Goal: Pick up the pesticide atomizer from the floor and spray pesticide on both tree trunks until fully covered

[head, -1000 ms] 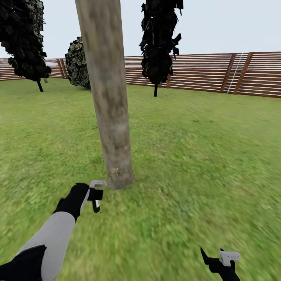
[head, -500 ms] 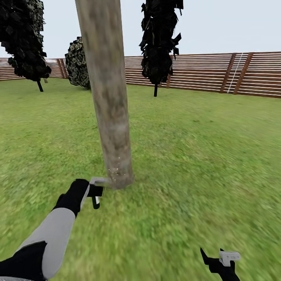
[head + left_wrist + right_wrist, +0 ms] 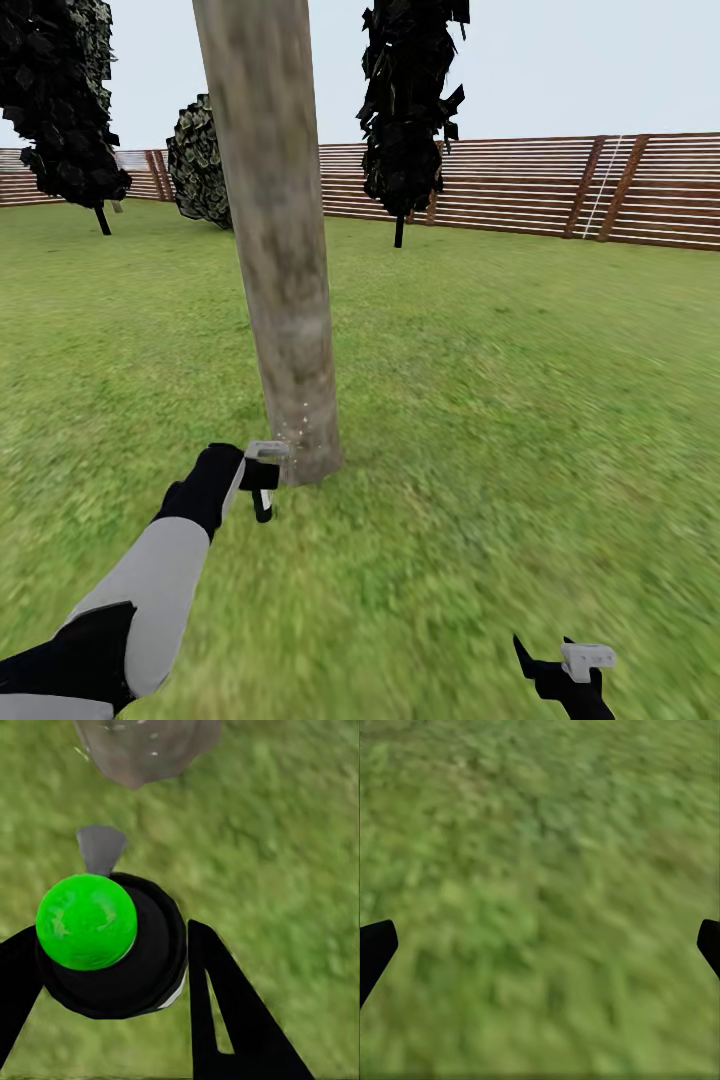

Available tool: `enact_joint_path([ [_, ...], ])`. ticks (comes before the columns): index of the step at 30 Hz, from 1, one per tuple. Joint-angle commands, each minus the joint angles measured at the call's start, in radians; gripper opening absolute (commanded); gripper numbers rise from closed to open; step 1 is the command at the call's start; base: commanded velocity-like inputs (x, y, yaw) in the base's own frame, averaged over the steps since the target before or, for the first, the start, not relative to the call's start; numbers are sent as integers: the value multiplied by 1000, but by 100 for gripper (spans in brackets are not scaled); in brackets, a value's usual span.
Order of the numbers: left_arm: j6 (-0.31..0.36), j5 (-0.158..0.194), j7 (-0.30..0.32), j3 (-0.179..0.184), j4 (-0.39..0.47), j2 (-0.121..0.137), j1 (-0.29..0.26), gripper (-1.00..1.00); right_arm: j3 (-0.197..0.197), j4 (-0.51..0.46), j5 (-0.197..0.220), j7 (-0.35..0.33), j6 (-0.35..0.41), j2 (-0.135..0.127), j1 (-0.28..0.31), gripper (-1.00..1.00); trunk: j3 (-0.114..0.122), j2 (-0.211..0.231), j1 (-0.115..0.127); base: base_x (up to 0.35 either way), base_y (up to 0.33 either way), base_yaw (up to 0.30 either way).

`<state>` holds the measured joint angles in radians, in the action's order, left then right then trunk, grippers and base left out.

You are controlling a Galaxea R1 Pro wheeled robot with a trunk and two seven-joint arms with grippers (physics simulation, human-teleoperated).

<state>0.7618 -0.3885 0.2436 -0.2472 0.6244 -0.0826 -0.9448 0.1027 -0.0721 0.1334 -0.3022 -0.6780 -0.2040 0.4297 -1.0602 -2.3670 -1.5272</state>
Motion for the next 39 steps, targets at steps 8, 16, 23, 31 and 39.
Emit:
enact_joint_path([
  [8, 9, 10, 2, 2, -3, 34, -26, -100, 0, 0, 0, 0, 0, 0, 1, 100, 0, 0, 0, 0, 0, 0],
  [16, 10, 9, 2, 5, -2, -11, -31, -100, 0, 0, 0, 0, 0, 0, 0, 100, 0, 0, 0, 0, 0, 0],
  [23, 11, 11, 2, -4, 0, 68, -38, -100, 0, 0, 0, 0, 0, 0, 0, 100, 0, 0, 0, 0, 0, 0],
  [31, 11, 10, 2, 5, 24, -7, -41, -100, 0, 0, 0, 0, 0, 0, 0, 100, 0, 0, 0, -108, 0, 0],
  [39, 126, 9, 3, 4, 137, 54, -57, -100, 0, 0, 0, 0, 0, 0, 0, 100, 0, 0, 0, -21, 0, 0],
])
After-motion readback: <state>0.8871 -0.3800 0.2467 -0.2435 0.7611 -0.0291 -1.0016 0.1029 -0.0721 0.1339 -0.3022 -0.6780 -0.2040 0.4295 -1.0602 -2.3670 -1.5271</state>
